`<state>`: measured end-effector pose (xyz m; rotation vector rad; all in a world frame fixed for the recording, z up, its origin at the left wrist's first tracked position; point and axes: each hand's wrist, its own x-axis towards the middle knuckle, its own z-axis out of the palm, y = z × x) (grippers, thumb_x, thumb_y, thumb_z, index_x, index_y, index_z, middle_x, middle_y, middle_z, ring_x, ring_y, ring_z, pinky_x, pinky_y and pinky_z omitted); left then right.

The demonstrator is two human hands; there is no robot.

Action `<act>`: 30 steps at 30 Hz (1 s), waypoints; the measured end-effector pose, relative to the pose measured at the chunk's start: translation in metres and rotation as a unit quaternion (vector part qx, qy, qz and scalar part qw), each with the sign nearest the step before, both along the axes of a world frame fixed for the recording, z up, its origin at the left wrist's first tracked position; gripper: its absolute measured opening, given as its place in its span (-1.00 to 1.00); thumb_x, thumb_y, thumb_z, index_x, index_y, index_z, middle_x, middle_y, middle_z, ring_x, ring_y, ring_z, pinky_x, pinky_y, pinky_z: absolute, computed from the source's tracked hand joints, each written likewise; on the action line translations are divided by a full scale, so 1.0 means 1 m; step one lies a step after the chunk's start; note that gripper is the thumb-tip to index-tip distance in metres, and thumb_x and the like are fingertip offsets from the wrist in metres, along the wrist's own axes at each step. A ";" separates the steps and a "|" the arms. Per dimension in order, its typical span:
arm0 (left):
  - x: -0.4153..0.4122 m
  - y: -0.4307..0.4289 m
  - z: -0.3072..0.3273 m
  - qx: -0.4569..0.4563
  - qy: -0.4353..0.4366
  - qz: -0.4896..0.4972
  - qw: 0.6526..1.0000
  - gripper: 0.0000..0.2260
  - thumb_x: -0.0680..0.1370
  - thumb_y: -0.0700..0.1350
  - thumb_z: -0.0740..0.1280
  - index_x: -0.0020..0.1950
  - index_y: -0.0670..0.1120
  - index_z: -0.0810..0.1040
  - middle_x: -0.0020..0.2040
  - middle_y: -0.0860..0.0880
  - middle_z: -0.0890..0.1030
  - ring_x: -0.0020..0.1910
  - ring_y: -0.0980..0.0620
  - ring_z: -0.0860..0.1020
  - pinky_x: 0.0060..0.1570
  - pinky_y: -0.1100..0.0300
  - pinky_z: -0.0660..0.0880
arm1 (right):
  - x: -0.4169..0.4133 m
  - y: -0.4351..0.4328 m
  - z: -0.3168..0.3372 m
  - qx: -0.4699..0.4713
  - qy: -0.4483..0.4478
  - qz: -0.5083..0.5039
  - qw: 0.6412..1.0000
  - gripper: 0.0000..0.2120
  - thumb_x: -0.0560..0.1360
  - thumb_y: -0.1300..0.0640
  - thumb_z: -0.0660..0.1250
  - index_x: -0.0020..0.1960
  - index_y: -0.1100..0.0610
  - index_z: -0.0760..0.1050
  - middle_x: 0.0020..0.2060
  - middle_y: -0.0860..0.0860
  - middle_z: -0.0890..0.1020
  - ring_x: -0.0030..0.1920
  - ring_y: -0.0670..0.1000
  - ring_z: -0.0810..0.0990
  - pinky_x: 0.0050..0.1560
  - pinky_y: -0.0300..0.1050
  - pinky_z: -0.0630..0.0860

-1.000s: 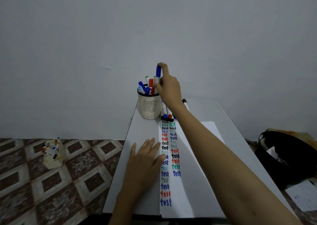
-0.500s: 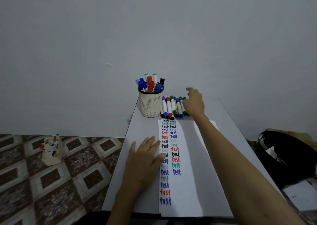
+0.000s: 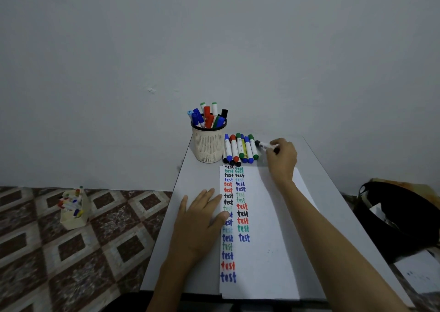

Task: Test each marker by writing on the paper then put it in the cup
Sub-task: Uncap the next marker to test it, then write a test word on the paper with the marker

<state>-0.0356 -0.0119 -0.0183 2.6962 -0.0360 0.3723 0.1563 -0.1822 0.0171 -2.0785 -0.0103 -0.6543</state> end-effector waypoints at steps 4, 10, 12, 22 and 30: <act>0.001 0.001 -0.003 -0.005 -0.020 -0.001 1.000 -0.31 0.42 0.32 -0.20 0.45 0.06 0.22 0.48 0.10 0.20 0.45 0.19 0.10 0.46 0.01 -0.13 | -0.019 0.002 0.026 0.275 -0.063 0.000 0.959 -0.84 0.55 0.16 0.28 0.13 0.11 0.49 0.04 0.12 0.54 -0.15 0.04 0.57 -0.19 -0.11 0.59; -0.001 -0.004 -0.002 -0.043 -0.094 0.008 0.995 -0.34 0.49 0.31 -0.02 0.46 -0.05 0.19 0.41 0.01 0.34 0.40 0.10 0.26 0.44 -0.02 0.02 | -0.096 0.002 0.041 0.350 0.018 0.187 0.918 -0.75 0.59 0.06 0.25 0.01 0.28 0.46 -0.30 0.05 0.54 -0.40 -0.08 0.51 -0.48 -0.25 0.43; -0.002 -0.005 0.002 -0.066 -0.142 -0.009 0.988 -0.36 0.51 0.28 0.06 0.45 -0.09 0.21 0.36 -0.02 0.40 0.33 0.07 0.36 0.38 -0.01 0.19 | -0.124 0.006 0.036 0.309 0.064 0.263 0.912 -0.72 0.60 0.05 0.21 0.05 0.30 0.44 -0.31 0.07 0.56 -0.40 -0.04 0.54 -0.48 -0.25 0.45; -0.017 -0.014 0.022 -0.162 -0.148 -0.118 0.968 -0.44 0.54 0.28 -0.09 0.07 -0.13 0.46 -0.18 0.12 0.50 -0.29 0.28 0.50 -0.28 0.50 0.38 | -0.181 0.024 0.014 0.303 0.187 0.358 0.863 -0.80 0.49 0.18 0.39 0.09 0.18 0.52 -0.09 0.23 0.64 -0.17 0.19 0.59 -0.10 0.13 0.53; -0.011 -0.008 0.012 -0.161 -0.132 -0.131 0.969 -0.57 0.56 0.17 -0.03 0.14 -0.07 0.46 -0.14 0.03 0.63 -0.24 0.16 0.60 -0.28 0.27 0.54 | -0.176 0.019 0.013 0.306 0.181 0.347 0.868 -0.82 0.51 0.25 0.35 0.03 0.37 0.49 -0.30 0.18 0.63 -0.41 0.06 0.54 -0.36 -0.19 0.55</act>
